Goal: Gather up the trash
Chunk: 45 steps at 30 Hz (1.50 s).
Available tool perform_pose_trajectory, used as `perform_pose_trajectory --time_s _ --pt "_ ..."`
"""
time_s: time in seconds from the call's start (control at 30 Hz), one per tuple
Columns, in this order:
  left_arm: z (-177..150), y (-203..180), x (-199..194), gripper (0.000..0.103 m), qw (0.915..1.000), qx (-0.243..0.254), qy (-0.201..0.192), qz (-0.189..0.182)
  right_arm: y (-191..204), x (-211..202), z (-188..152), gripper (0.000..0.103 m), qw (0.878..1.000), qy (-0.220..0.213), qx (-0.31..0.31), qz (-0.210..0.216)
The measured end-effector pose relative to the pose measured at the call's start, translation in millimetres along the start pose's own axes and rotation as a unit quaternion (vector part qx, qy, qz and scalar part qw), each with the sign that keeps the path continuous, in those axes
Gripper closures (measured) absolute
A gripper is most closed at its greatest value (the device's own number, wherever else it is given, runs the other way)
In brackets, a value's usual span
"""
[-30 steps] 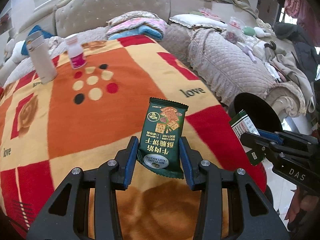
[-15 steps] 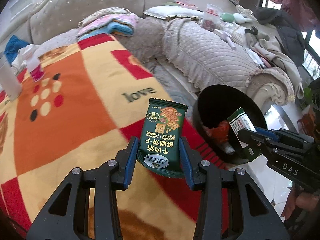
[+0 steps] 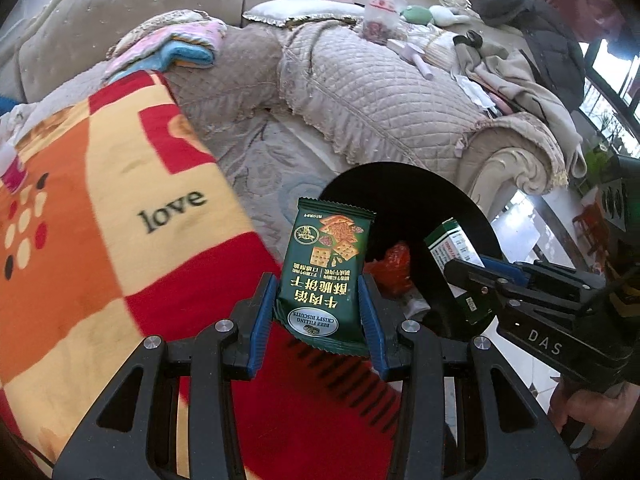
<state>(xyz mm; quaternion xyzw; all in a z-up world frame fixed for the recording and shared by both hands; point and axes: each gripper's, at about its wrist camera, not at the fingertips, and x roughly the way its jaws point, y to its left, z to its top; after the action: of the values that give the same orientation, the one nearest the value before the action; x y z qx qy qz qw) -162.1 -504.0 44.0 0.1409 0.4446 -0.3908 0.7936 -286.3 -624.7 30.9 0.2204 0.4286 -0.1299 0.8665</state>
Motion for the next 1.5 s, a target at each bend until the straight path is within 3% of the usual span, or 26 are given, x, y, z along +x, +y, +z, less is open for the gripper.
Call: perform_pose_trajectory --time_s 0.63,0.77,0.87,1.2,1.3,1.5 --pt "10.1 -9.6 31.9 0.064 0.9996 -0.005 0.022 -0.018 -22.8 15.4 3.9 0.083 0.999 0.006 0.043 -0.002" --pt "9.5 -5.4 32.6 0.055 0.9990 -0.018 0.020 -0.035 -24.3 14.6 3.5 0.081 0.999 0.007 0.048 -0.007" --pt "8.6 -1.4 30.7 0.046 0.9984 -0.027 0.014 -0.049 -25.0 12.8 2.2 0.070 0.999 0.006 0.052 -0.008" --pt "-0.6 1.1 2.7 0.045 0.9996 -0.018 -0.022 0.003 -7.6 -9.2 -12.7 0.066 0.998 -0.036 0.035 -0.032" --pt "-4.4 0.6 -12.3 0.045 0.9987 -0.008 -0.043 0.026 1.5 -22.4 -16.7 0.059 0.997 -0.062 0.029 -0.045" --pt "-12.4 5.3 -47.6 0.045 0.9957 -0.011 -0.085 0.035 18.9 -46.3 -19.5 0.059 0.993 -0.097 0.017 -0.058"
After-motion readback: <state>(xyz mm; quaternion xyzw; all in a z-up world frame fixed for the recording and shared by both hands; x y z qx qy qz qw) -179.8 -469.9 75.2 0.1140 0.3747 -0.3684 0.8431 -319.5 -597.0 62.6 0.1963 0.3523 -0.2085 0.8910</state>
